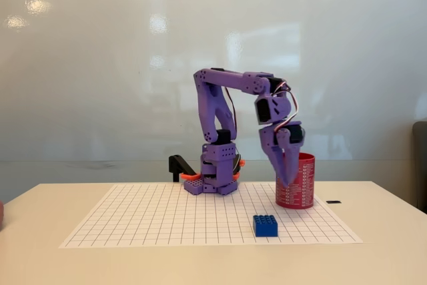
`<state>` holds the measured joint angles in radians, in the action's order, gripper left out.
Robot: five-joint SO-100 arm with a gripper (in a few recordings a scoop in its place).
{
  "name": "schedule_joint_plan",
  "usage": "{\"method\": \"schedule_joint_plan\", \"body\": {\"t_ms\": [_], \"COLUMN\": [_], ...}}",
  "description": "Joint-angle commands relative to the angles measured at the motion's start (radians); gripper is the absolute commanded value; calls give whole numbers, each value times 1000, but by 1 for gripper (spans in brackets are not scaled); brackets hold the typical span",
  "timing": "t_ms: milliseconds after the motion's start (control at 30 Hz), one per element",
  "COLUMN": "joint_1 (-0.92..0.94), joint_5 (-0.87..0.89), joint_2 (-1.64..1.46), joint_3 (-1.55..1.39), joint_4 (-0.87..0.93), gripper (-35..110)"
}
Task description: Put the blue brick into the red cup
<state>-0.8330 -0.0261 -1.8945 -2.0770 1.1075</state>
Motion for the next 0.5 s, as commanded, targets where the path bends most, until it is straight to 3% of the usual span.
{"method": "schedule_joint_plan", "body": {"t_ms": [0, 167, 467], "joint_1": [-21, 115, 370], "joint_5": [-58, 37, 215], "joint_2": [51, -41, -198], "joint_3": [143, 83, -195], "joint_4": [-31, -183, -112], "gripper": [-1, -1, -1]}}
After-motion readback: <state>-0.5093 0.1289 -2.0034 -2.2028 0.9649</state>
